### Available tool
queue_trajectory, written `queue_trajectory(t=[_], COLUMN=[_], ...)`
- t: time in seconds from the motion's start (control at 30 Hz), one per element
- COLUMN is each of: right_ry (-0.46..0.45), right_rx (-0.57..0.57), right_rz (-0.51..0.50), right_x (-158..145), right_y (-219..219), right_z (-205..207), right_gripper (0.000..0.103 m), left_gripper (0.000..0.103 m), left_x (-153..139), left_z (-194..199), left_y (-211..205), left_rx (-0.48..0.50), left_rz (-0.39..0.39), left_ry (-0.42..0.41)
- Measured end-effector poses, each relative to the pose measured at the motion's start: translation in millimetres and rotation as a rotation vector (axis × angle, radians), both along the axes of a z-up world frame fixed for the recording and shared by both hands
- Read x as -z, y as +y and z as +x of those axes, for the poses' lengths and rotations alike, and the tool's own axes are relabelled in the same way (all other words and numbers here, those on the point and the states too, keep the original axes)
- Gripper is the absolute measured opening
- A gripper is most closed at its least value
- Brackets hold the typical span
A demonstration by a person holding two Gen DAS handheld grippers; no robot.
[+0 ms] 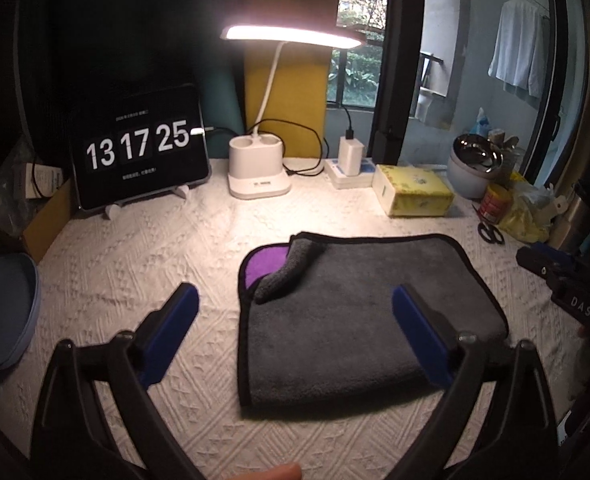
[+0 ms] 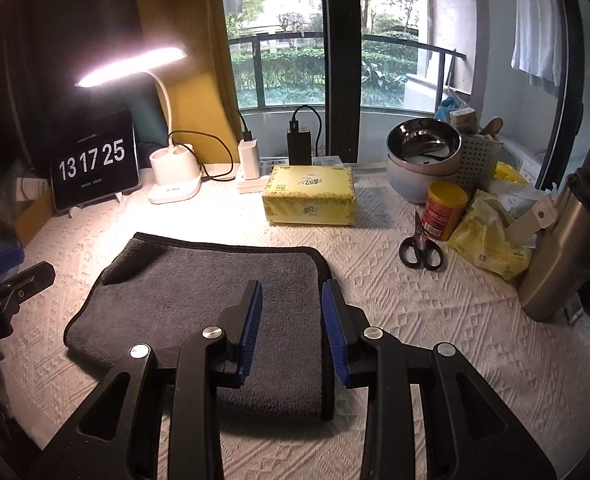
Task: Fold towel
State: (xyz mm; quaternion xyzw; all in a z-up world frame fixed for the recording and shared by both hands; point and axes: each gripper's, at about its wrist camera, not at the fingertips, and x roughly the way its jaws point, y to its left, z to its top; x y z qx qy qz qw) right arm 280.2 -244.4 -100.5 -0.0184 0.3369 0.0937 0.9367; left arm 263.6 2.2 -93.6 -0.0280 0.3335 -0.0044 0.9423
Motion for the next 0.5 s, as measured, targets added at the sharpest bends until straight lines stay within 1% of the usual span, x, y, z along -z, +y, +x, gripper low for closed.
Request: queue_trajectory(t=[0.27, 0.5], right_ry=[-0.03, -0.053], right_rx=[-0.004, -0.007], right_rz=[0.008, 0.01], right_x=[-12.6, -21.7], right_y=[-3.0, -3.3], right_z=[-31.6, -57.6], right_gripper=[0.033, 0.033], left_gripper=[0.098, 0.098], left_x=[-15.7, -24.3], left_z=[-34.5, -59.5], left_y=[-7.9, -9.8], left_rx=[0.026, 0.025], left_rz=[-0.002, -0.002], left_ry=[-0.039, -0.061])
